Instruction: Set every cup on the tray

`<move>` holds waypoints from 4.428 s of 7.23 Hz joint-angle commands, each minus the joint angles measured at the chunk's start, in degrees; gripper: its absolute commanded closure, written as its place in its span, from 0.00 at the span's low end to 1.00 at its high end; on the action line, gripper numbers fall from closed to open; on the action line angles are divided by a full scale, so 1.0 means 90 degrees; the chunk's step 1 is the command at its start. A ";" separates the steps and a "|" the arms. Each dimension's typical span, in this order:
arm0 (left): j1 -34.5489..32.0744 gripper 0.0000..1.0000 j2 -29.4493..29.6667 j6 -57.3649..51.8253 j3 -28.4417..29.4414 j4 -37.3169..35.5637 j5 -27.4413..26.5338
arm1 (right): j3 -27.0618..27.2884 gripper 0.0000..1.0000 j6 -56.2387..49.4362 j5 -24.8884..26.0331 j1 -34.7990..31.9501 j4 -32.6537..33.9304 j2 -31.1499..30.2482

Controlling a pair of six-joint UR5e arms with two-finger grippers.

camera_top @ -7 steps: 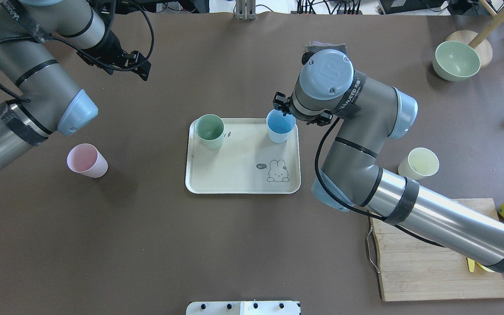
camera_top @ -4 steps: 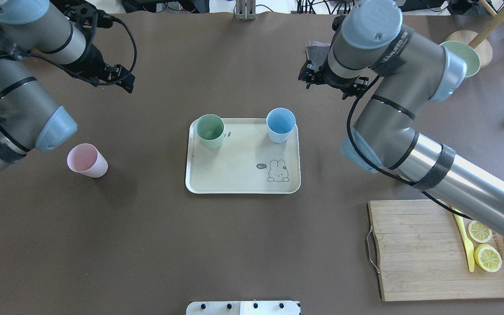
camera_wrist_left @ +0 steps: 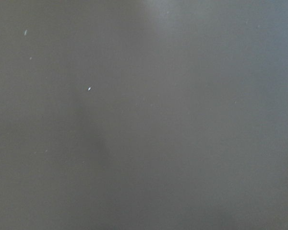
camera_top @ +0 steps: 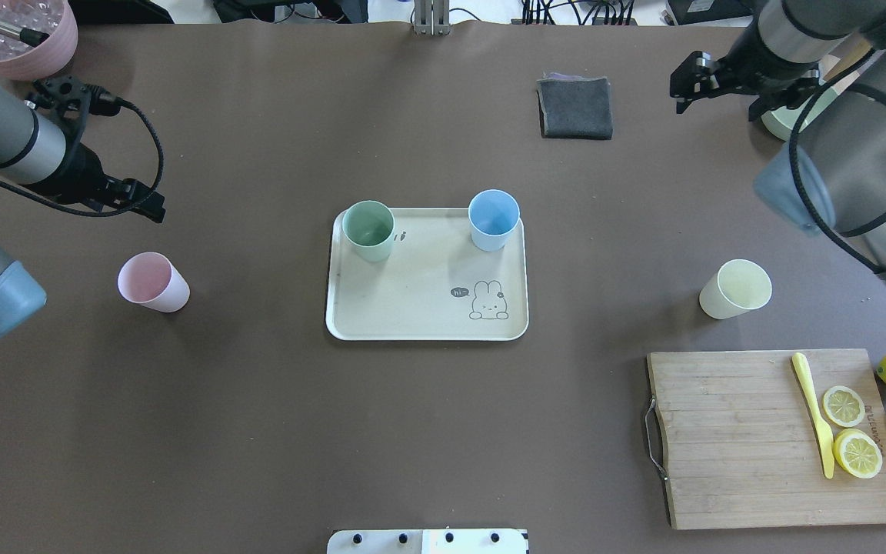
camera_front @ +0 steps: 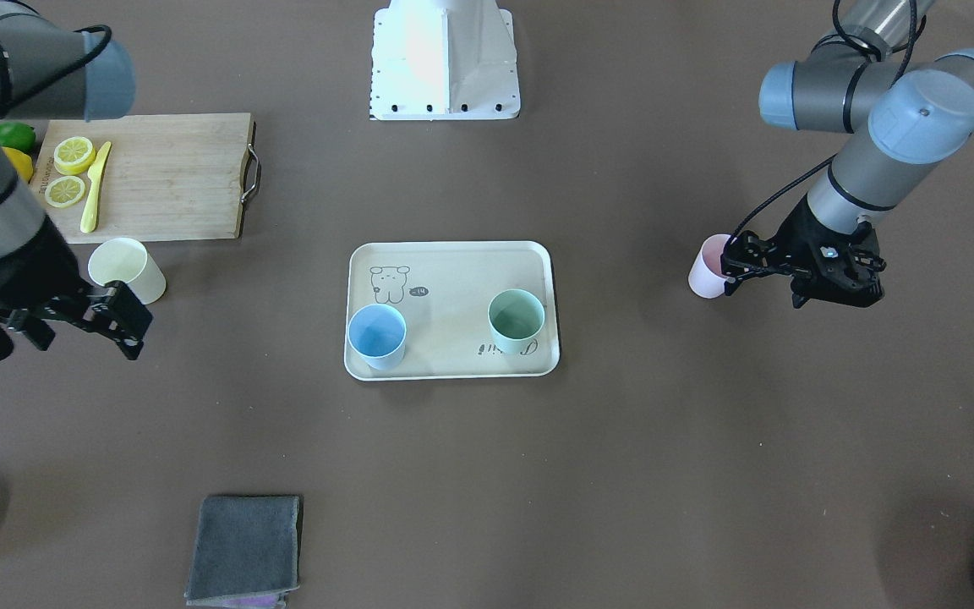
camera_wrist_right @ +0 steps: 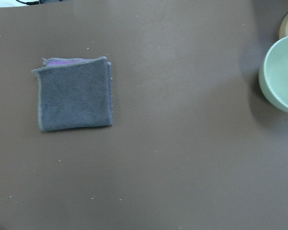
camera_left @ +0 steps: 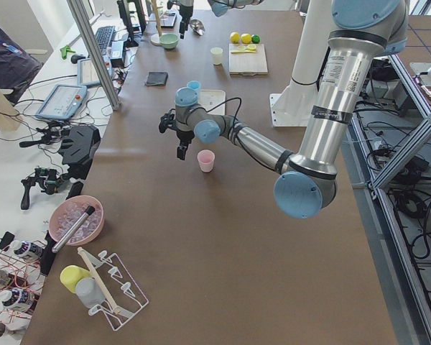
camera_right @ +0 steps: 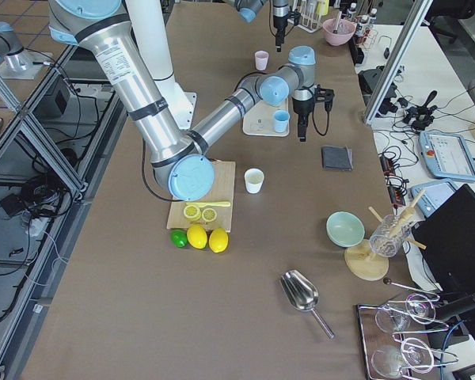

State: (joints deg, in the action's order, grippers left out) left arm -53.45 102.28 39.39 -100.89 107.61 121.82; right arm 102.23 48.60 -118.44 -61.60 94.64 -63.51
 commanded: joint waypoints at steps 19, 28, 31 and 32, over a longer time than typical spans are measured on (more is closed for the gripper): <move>0.2267 0.03 0.2337 0.1972 0.0195 -0.1244 -0.1208 | 0.0692 0.00 -0.0953 -0.0552 -0.0161 -0.1512 -0.2808; 0.0461 0.02 0.2347 0.0741 -0.0040 -0.1634 -0.0195 | 0.0605 0.02 0.1348 0.0481 0.1824 -0.3729 -0.3530; 0.0470 0.02 0.2308 0.0741 -0.0049 -0.1624 -0.0205 | 0.0458 0.96 0.1387 0.0640 0.1932 -0.3739 -0.3481; 0.0461 0.02 0.2298 0.0741 -0.0049 -0.1624 -0.0186 | 0.0496 1.00 0.1406 0.0621 0.1962 -0.3739 -0.3355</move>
State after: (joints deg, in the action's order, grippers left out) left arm -49.24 123.05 46.06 -101.33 92.99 120.01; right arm 106.54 61.12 -112.84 -44.35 61.01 -94.68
